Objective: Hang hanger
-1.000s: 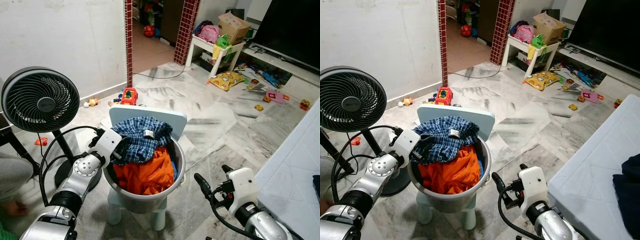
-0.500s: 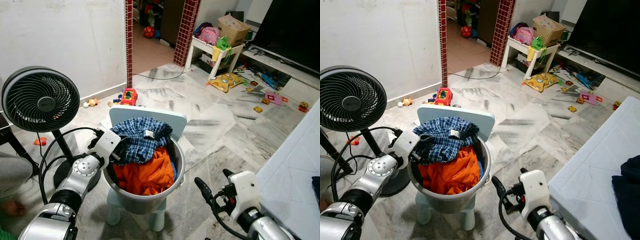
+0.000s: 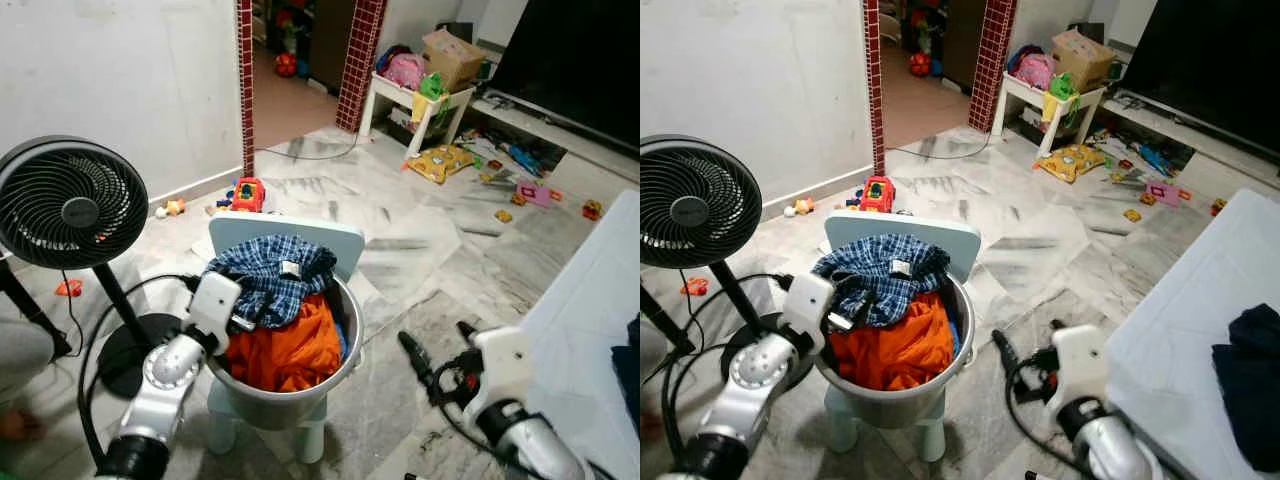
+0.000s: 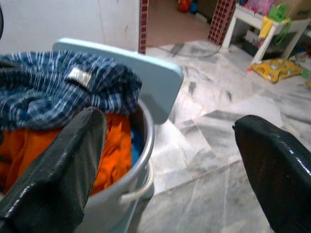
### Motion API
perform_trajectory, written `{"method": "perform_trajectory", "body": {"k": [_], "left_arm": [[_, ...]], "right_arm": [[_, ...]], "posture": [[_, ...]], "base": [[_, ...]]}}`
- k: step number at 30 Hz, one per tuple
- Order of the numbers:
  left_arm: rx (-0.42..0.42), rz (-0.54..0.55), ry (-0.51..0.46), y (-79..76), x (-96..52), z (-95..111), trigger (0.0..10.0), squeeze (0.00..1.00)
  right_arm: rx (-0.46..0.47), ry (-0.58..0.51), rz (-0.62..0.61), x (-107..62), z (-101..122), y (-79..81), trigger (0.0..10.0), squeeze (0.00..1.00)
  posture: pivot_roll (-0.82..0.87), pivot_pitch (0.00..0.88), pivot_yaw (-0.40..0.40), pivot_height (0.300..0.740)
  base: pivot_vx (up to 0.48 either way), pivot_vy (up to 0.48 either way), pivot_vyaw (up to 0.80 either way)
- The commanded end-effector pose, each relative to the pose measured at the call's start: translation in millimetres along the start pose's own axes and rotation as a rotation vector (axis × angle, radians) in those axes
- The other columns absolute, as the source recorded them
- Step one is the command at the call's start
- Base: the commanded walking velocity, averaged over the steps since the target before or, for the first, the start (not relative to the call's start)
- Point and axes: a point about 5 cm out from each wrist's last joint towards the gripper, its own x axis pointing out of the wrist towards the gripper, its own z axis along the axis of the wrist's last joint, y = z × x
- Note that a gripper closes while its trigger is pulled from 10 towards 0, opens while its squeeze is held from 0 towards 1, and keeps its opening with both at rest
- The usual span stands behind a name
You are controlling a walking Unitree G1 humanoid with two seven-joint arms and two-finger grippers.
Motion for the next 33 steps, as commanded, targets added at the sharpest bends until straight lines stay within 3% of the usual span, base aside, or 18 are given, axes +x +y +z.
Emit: {"method": "perform_trajectory", "body": {"k": [1,8,18,33], "left_arm": [[0.015,-0.012,-0.053,-2.3,-0.8,11,10.0,0.0],[-0.026,-0.059,-0.012,-3.7,-22.6,4,10.0,0.0],[-0.042,-0.065,-0.027,-2.5,-24.2,14,10.0,0.0],[-0.073,-0.107,-0.019,-11.6,-22.2,14,10.0,0.0]], "right_arm": [[0.007,0.006,-0.04,2.7,-2,-8.7,10.0,0.0],[0.047,-0.024,-0.098,13.5,-2,-17.1,10.0,0.0],[0.049,-0.016,-0.101,14.3,-10,-16.1,10.0,0.0],[0.051,-0.021,-0.088,19.9,-13,-18.6,10.0,0.0]], "posture": [[0.11,0.0,-0.123,0.74],[0.14,0.0,-0.121,0.74],[0.15,0.0,-0.113,0.74],[0.15,0.0,-0.108,0.74]], "base": [[0.0,0.0,0.0],[0.0,0.0,0.0],[0.0,0.0,0.17],[0.0,0.0,0.59]]}}
